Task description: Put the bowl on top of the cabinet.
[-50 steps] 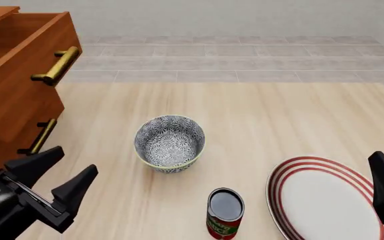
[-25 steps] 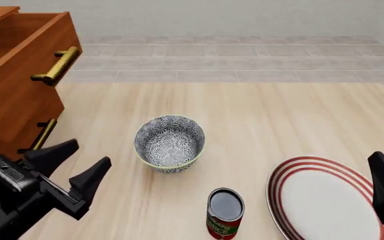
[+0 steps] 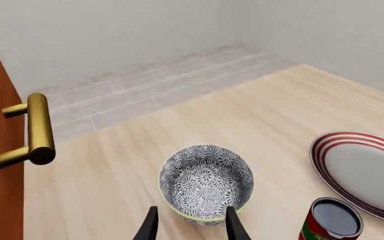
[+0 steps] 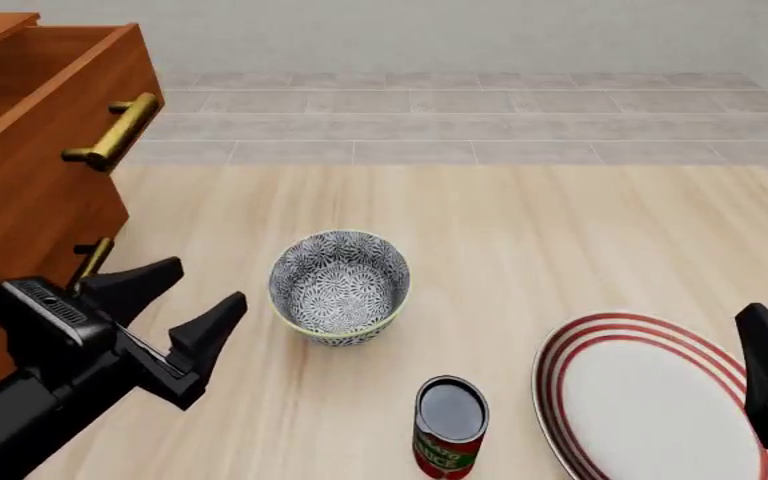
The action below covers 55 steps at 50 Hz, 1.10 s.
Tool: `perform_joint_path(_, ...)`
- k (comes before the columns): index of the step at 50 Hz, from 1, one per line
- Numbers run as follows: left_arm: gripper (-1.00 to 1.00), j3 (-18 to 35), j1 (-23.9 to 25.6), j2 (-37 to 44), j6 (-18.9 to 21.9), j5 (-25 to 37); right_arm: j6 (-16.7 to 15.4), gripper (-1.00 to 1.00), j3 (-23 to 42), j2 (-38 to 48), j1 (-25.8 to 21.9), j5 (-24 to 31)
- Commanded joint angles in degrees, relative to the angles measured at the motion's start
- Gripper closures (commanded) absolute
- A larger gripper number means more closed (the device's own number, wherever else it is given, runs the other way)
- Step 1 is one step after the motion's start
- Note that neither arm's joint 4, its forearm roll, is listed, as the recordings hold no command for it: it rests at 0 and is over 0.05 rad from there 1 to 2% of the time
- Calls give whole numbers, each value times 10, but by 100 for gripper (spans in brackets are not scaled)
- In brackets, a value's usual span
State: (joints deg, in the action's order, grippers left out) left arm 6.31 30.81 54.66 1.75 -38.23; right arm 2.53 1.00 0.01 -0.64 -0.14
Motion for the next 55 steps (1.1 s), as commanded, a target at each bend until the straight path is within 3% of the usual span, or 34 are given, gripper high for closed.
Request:
perform_joint_path(1,-100,20,7,21,2,1,1,-100,0,0,0,0)
perform_joint_path(30,-100,51,-28,88,1,5,3,-100,1,0,-1,2)
perform_joint_path(55,-100,80,-34,142,-39,24,5,-100,1,0,-2,2)
